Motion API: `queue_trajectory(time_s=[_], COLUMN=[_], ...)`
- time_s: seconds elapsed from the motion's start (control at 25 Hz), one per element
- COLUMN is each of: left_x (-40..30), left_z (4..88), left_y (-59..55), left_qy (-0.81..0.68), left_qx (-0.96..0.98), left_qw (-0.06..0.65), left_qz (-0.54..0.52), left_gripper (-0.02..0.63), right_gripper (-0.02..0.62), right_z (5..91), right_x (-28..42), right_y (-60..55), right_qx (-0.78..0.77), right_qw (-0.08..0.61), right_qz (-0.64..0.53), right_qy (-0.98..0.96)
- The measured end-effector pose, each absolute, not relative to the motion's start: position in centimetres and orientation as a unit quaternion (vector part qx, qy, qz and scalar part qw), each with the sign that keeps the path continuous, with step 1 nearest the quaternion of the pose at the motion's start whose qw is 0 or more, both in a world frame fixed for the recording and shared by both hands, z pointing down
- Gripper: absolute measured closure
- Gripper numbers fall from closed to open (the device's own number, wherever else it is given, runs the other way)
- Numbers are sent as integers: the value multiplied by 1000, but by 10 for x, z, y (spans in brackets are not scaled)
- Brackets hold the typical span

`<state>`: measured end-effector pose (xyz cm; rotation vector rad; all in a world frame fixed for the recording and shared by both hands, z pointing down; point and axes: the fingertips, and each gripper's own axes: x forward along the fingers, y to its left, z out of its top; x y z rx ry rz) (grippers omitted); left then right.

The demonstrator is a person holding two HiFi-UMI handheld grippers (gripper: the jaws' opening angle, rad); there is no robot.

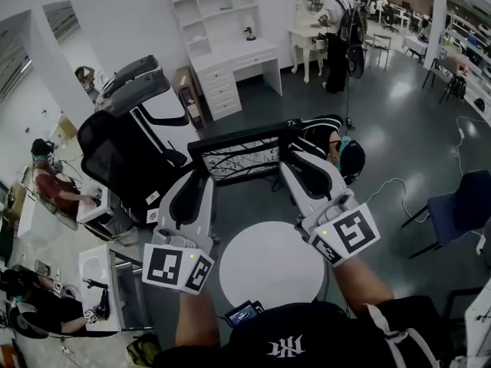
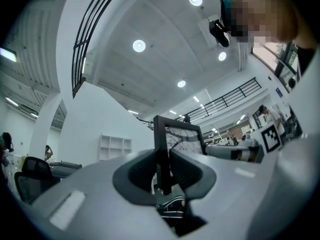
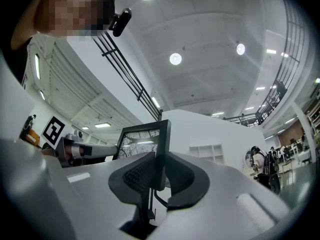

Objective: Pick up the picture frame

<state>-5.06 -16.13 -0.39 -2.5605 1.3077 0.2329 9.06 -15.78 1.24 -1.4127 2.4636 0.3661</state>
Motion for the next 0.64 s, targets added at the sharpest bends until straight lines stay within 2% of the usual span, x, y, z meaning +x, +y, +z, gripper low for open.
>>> queue_trajectory(time_s=[0.64], left_x=[-12], left_z=[-1], left_y=[-163], left_qy=[431], left_qx=[-890], left_qw=[127], left_qz=[81], left_gripper=[531], right_gripper=[538], right_z=[17], right_x=[129], right_y=[-154], right_qx=[-493], right_qw=[138], right_qz=[125], right_qy=[850])
